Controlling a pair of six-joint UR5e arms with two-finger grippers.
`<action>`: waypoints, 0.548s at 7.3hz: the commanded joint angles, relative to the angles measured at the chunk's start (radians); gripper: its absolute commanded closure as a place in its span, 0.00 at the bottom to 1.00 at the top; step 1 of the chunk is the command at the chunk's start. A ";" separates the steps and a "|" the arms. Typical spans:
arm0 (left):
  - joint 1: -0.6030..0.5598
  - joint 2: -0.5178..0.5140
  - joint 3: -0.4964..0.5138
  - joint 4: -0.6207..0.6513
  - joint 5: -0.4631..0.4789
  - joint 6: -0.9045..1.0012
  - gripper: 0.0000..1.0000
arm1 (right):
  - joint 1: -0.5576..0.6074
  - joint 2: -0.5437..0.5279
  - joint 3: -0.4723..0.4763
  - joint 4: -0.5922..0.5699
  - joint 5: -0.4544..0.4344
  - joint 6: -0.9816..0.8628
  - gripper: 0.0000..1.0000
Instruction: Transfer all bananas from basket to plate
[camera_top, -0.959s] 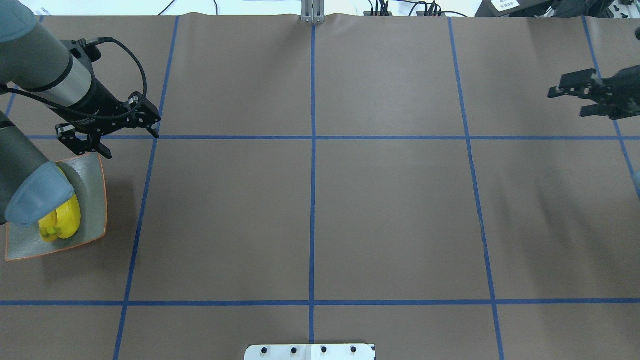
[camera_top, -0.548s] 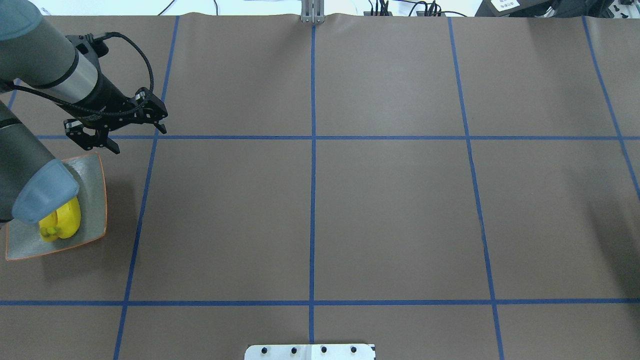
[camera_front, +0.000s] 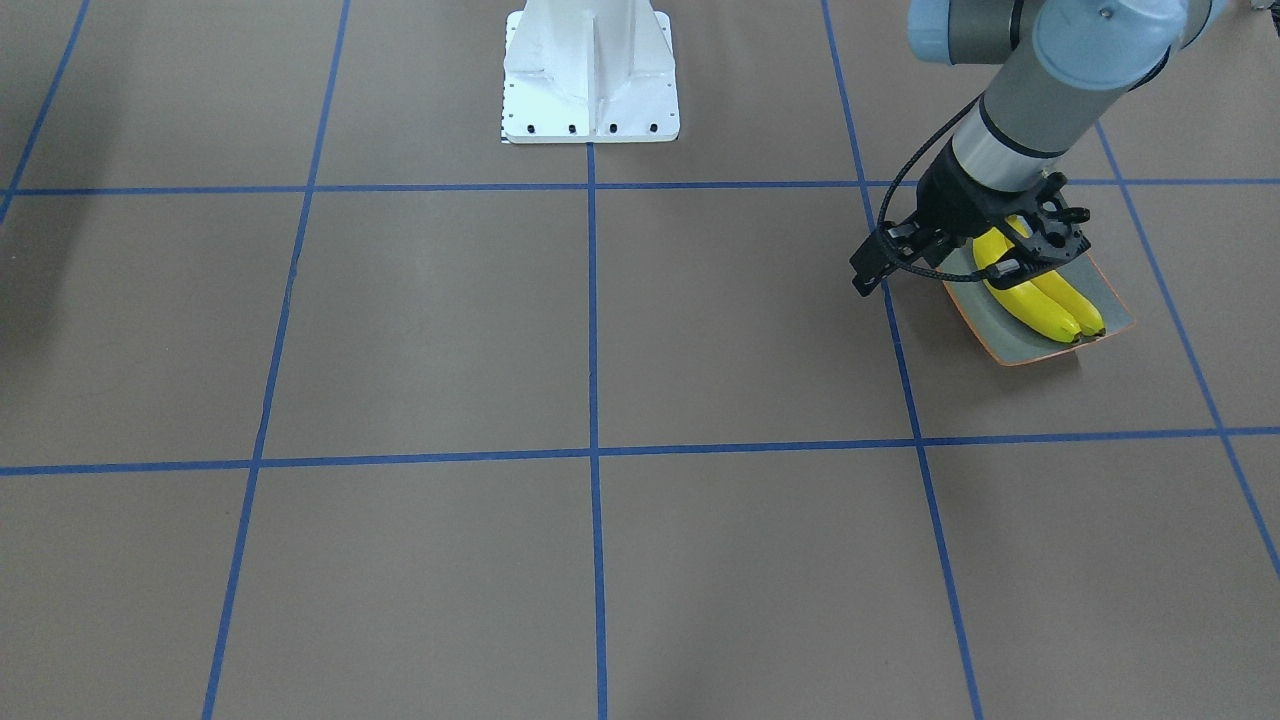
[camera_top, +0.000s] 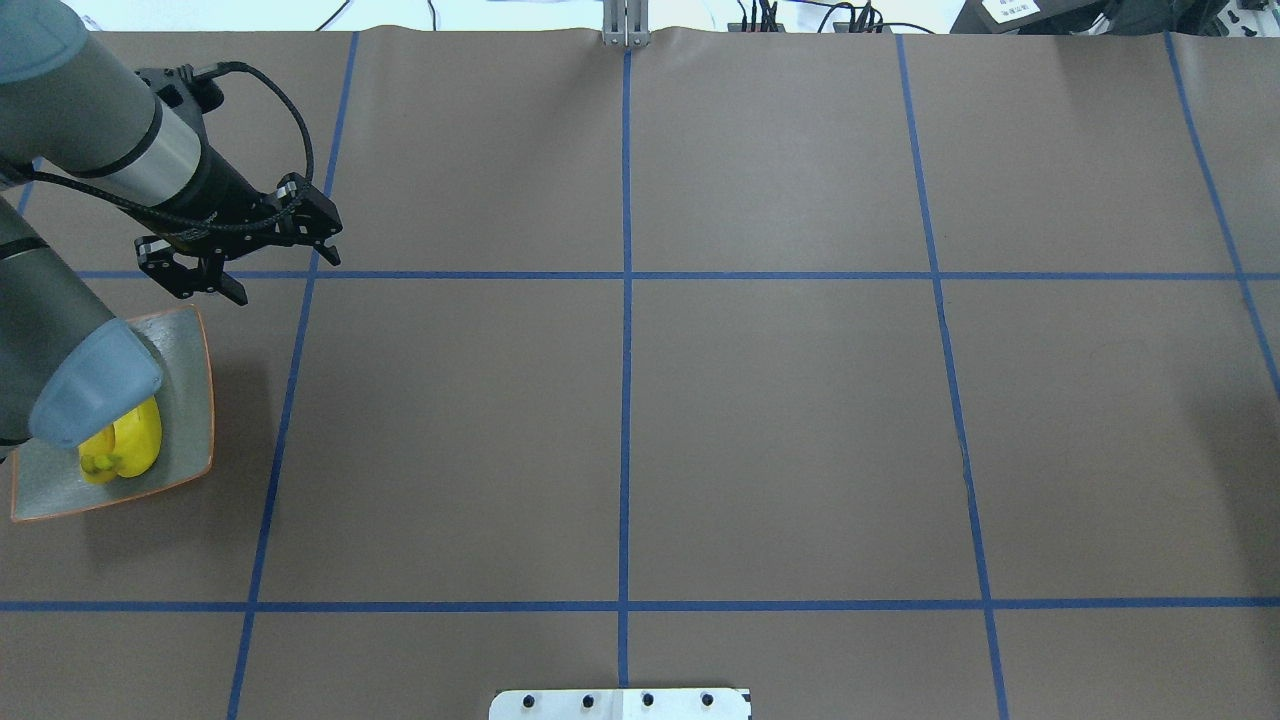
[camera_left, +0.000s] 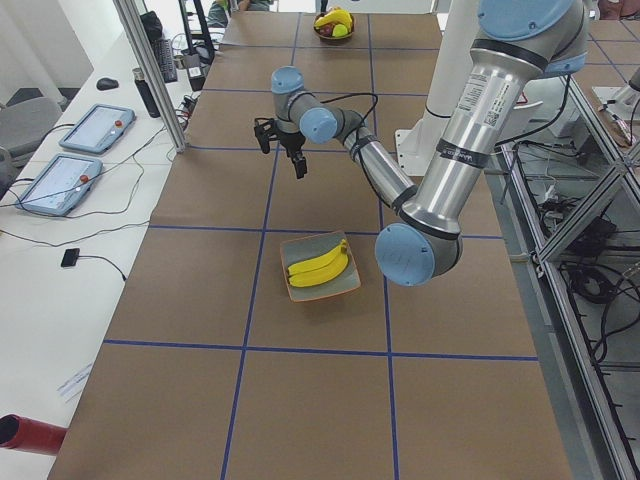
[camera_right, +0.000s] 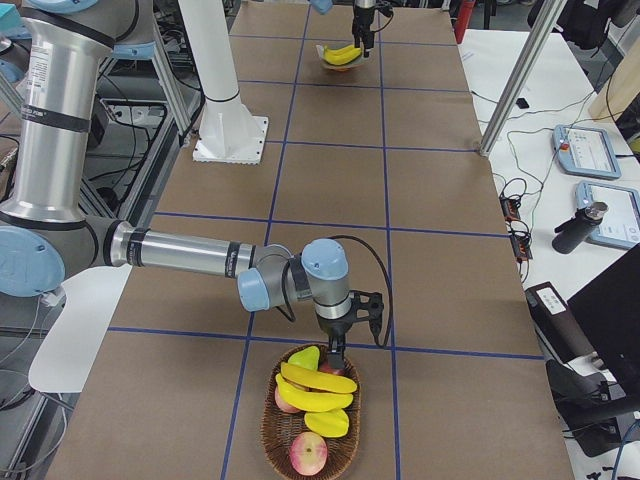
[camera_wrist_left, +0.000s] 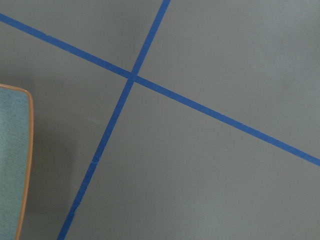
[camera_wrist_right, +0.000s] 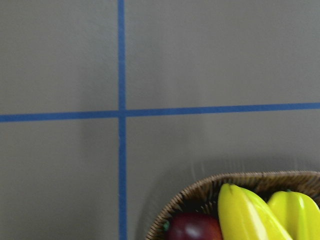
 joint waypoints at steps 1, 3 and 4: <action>0.021 0.000 -0.001 -0.008 0.003 -0.043 0.00 | -0.002 -0.003 -0.032 -0.018 -0.001 -0.013 0.00; 0.032 0.000 -0.001 -0.016 0.017 -0.060 0.00 | -0.005 -0.003 -0.053 -0.018 0.001 -0.014 0.02; 0.032 0.000 -0.001 -0.016 0.017 -0.060 0.00 | -0.013 -0.003 -0.075 -0.015 0.002 -0.025 0.08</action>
